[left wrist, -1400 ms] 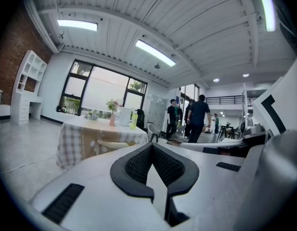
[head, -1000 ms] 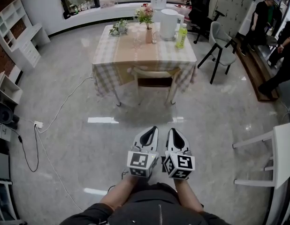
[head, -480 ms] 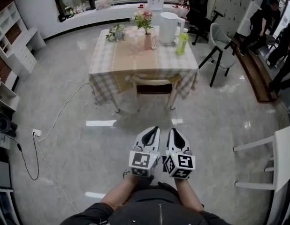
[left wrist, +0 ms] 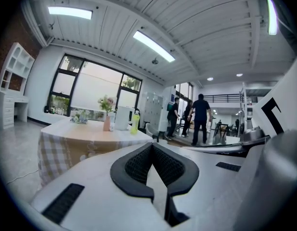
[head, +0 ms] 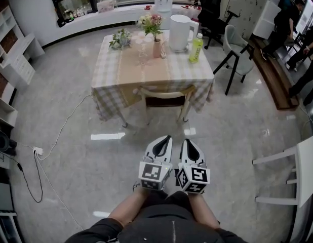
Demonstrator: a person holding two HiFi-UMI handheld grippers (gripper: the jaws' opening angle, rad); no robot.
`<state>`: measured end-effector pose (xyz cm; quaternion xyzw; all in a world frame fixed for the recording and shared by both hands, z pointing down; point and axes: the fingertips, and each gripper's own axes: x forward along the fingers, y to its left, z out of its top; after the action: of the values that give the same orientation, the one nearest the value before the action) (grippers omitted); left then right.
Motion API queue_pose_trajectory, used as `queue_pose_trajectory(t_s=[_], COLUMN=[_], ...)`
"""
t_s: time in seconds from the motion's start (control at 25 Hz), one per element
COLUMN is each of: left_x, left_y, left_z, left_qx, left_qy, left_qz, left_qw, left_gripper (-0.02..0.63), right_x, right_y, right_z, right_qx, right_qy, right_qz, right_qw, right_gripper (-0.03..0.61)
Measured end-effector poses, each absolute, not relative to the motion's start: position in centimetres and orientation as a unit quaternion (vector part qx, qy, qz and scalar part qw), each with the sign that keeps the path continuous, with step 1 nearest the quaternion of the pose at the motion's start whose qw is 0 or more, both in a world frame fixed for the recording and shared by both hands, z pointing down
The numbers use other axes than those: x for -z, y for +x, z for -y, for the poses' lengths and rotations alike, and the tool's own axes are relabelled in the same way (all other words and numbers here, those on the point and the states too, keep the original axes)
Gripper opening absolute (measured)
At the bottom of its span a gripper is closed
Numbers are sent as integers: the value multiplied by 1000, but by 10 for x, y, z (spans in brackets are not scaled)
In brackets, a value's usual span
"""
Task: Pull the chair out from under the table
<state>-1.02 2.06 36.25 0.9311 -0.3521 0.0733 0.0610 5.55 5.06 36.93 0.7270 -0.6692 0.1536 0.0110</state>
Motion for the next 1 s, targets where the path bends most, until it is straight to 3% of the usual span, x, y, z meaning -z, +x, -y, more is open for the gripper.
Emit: queue_pose_trajectory(t_s=[0.24, 1.0], left_x=[-359, -369], left_y=[-5, -12], left_z=[-8, -3], left_qx=[-57, -73], left_qy=[932, 930], left_qz=[345, 349], left_qw=[89, 90], left_gripper=[9, 9], right_x=[-368, -375], right_y=[63, 61], right_z=[-42, -34], right_qx=[-150, -159], right_qy=[736, 743], right_qz=[660, 650], right_qw=[7, 13], right_gripper=[12, 12])
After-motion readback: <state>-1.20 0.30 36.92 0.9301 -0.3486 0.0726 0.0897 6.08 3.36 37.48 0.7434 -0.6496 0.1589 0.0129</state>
